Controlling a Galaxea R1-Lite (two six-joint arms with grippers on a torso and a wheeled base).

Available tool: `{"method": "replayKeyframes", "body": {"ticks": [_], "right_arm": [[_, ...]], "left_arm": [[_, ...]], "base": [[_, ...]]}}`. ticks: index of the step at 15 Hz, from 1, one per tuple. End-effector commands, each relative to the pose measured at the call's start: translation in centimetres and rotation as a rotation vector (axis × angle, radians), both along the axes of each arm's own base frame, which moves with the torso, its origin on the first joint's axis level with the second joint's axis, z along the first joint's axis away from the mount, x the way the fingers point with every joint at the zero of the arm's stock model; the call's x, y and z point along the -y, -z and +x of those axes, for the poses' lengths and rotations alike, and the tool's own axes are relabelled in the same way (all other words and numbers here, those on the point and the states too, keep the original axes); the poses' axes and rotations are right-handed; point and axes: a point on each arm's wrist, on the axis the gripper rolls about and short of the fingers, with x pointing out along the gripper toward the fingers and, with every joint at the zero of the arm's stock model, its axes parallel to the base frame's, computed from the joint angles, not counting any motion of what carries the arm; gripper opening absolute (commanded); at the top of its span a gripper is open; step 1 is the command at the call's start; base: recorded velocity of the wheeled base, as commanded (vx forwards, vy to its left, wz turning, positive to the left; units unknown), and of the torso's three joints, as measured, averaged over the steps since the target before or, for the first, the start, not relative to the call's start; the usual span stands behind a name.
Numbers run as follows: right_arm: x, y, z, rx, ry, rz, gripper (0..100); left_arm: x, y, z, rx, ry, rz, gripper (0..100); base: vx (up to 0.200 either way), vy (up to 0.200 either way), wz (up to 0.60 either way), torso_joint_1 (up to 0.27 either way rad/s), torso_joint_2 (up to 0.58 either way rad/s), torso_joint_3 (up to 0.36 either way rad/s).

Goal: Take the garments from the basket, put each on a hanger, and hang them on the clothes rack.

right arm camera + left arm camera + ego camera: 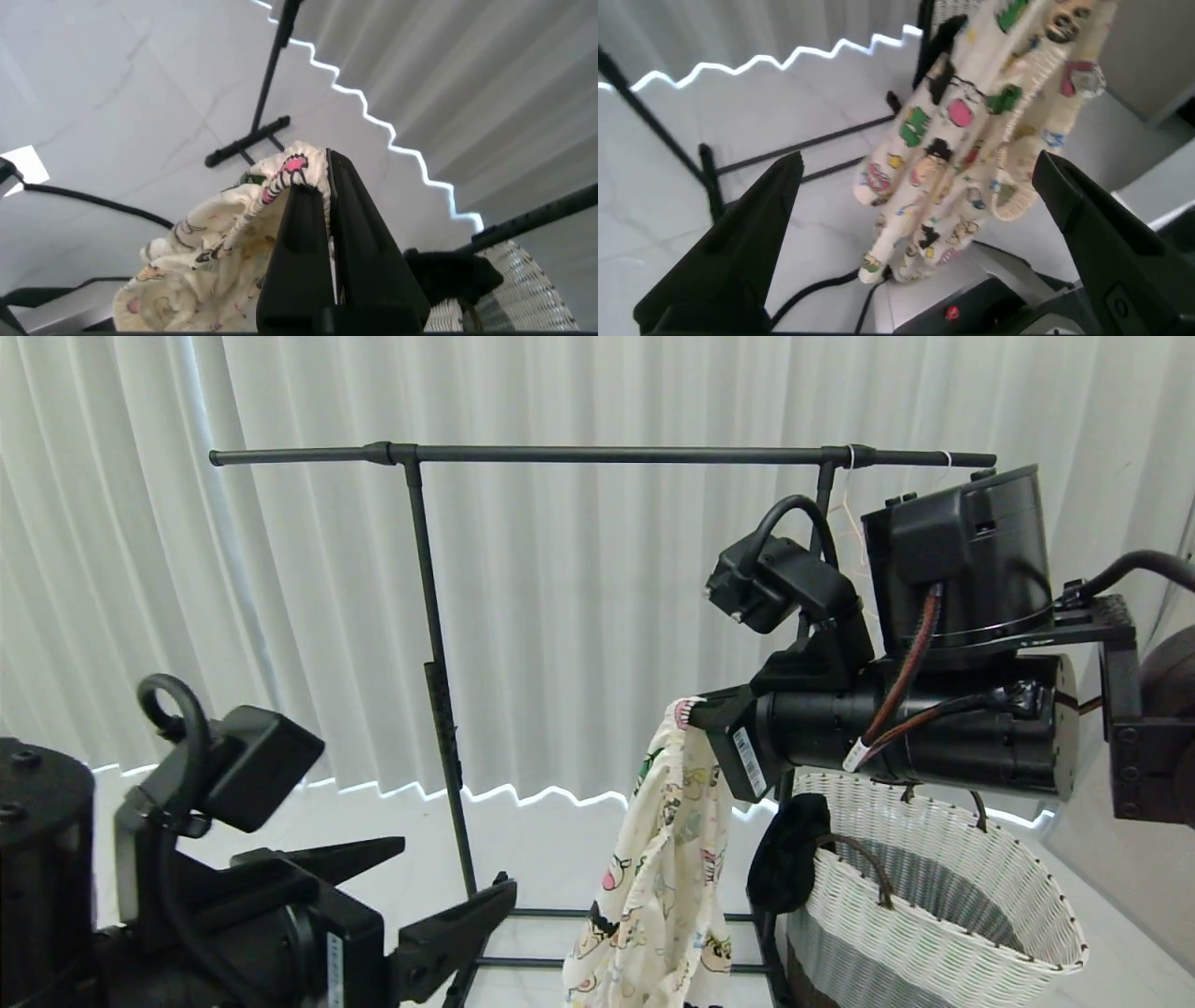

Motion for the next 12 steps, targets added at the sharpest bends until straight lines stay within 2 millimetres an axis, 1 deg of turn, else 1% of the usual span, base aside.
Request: {"method": "replayKeyframes", "body": {"ticks": [1,6,8,10,12], "right_arm": [[-0.2,-0.7,-1.0,0.017,-0.03,0.023,0],[-0.3,-1.4,-2.1,0.03,-0.062,0.043,0],[-0.2,-1.5,-2.4,0.034,-0.066,0.048,0],[0.0,-1.9,-2.6,0.04,-0.068,0.057,0],[0.3,-2.2,-2.8,0.045,-0.07,0.064,0]], "left_arm": [[2.3,1.6,0.9,-0.033,0.052,0.034,100],[5.7,3.0,1.3,-0.03,0.143,0.029,100],[6.7,4.3,1.8,-0.061,0.146,0.07,100],[7.3,5.0,2.2,-0.086,0.131,0.057,100],[7.3,5.9,2.2,-0.116,0.122,0.079,100]], "base": [[0.0,0.0,0.0,0.0,0.0,0.0],[0.0,0.0,0.0,0.0,0.0,0.0],[0.0,0.0,0.0,0.0,0.0,0.0],[0.0,0.0,0.0,0.0,0.0,0.0],[0.0,0.0,0.0,0.0,0.0,0.0]]}}
